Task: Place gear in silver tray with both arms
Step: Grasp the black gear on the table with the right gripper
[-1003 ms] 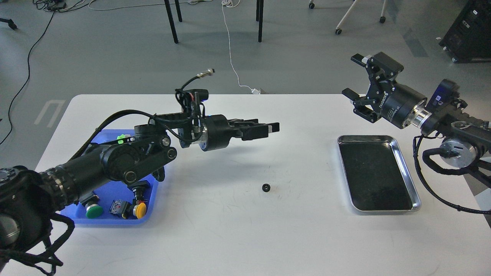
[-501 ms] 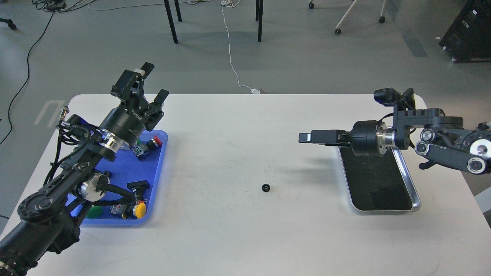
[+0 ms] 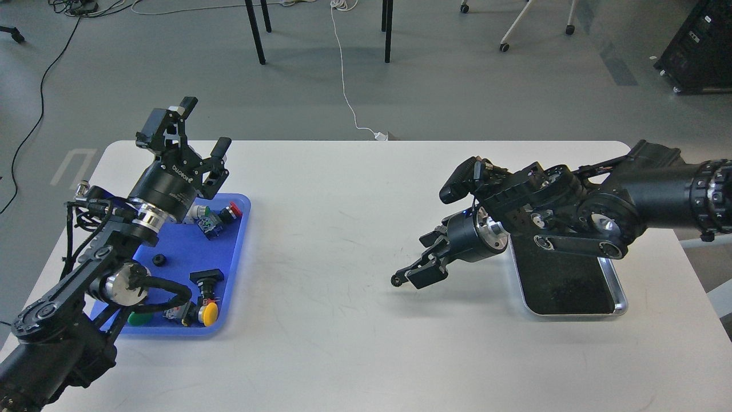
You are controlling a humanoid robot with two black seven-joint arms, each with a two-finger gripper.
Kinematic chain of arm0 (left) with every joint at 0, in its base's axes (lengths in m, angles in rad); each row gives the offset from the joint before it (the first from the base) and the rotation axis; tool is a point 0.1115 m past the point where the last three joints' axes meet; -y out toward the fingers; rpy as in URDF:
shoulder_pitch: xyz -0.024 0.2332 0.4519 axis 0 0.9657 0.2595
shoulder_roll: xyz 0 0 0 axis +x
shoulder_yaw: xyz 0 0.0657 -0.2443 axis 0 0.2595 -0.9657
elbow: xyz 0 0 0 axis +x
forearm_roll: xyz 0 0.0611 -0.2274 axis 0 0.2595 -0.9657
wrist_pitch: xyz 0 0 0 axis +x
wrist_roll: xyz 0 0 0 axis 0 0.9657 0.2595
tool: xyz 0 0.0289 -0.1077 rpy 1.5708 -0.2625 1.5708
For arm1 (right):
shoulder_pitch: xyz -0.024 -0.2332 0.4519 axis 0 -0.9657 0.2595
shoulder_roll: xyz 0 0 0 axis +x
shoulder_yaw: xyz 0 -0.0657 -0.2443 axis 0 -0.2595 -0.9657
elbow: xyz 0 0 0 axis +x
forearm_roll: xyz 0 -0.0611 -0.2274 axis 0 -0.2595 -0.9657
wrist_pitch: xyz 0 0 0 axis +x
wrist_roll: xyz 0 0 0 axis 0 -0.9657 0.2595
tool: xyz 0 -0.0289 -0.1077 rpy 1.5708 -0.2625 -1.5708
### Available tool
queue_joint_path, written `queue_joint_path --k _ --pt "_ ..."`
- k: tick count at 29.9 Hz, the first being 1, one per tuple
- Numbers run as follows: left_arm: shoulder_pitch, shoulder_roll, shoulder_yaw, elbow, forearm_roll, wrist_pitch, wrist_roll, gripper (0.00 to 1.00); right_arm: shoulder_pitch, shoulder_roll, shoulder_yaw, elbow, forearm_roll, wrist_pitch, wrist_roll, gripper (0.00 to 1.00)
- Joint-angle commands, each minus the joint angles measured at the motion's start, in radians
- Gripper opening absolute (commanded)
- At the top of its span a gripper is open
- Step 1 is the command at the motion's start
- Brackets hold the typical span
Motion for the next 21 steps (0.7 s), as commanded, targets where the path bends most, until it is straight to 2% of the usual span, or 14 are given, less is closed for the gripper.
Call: queue_joint_path --k 1,7,16,21 --pt "0.0 0.0 0.0 0.0 -0.001 0.0 0.0 0.98 0.006 0.064 -0.06 -0.007 -0.003 -0.042 0.0 0.95" --pt "0.006 0.0 0.0 -0.011 0.001 0.0 0.0 0.98 0.007 0.141 -0.142 -0.042 -0.004 -0.103 0.0 0.92" --pt "0.012 0.0 -0.019 -0.02 -0.001 0.0 0.0 0.98 0.004 0.178 -0.155 -0.091 0.0 -0.115 0.0 0.78" --pt "0.014 -0.002 -0.026 -0.021 -0.001 0.0 -0.002 0.98 -0.004 0.178 -0.156 -0.11 0.002 -0.129 0.0 0.77"
